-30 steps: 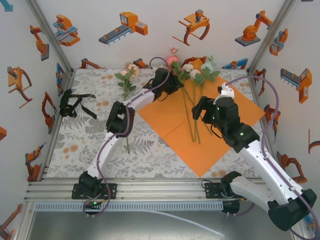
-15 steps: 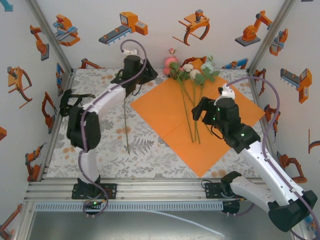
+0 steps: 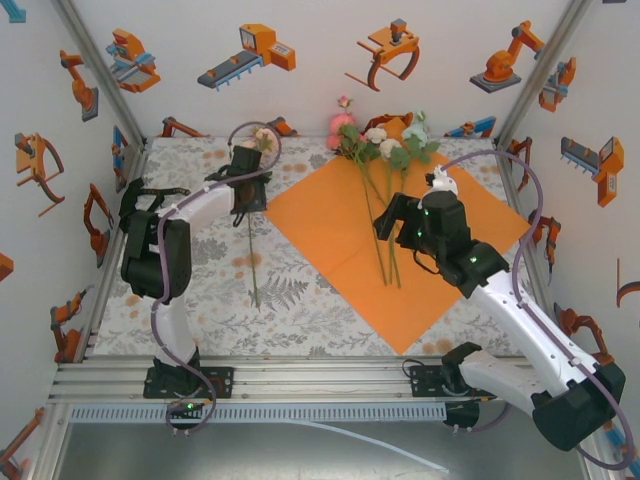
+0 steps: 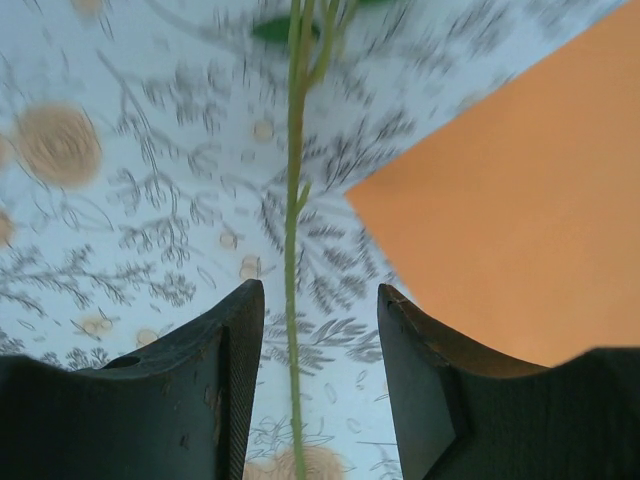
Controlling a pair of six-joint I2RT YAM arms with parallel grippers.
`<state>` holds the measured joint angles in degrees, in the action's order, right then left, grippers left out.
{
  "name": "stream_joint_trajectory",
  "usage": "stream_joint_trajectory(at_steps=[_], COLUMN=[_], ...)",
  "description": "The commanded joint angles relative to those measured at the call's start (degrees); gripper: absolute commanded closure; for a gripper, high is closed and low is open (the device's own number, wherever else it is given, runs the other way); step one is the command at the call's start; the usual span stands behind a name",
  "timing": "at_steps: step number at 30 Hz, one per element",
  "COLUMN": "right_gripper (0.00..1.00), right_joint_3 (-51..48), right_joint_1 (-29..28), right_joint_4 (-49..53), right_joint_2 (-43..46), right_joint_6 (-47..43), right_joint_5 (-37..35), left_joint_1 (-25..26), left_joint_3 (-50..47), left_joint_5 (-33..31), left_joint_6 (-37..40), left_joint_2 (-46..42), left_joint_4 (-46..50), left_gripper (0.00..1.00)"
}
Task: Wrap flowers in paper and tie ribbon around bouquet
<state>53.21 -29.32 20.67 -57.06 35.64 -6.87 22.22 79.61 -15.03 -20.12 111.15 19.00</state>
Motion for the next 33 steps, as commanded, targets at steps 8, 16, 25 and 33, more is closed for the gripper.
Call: stream_joint_trajectory(at_steps=[8, 16, 25, 33], right_gripper=[0.22, 0.22, 0.22, 0.21], right_joint_3=[0.6, 1.4, 1.1, -0.7], right_joint_1=[0.1, 0.1, 0.1, 0.1], right_joint_4=[-0.5, -0.6, -2.4, -0.2], right_joint_2=[0.6, 0.3, 1.0, 5.9], right_joint_6=[1.2, 1.6, 2.6, 3.2], right_joint_5=[-0.2, -0.1, 0.6, -0.9], left_joint_1=[-1.3, -1.7, 5.8, 20.7], left_joint_3=[-1.8, -1.8, 5.0, 35.2], left_joint_5=[1.5, 3.7, 16.5, 6.6], left_joint_6=[-1.5, -1.9, -19.3, -26.3], left_joint_2=[4.4, 1.6, -7.1, 16.2], left_joint_4=[-1.9, -1.9, -11.8, -12.0], left_gripper=[0.57, 1.00, 1.00, 1.00])
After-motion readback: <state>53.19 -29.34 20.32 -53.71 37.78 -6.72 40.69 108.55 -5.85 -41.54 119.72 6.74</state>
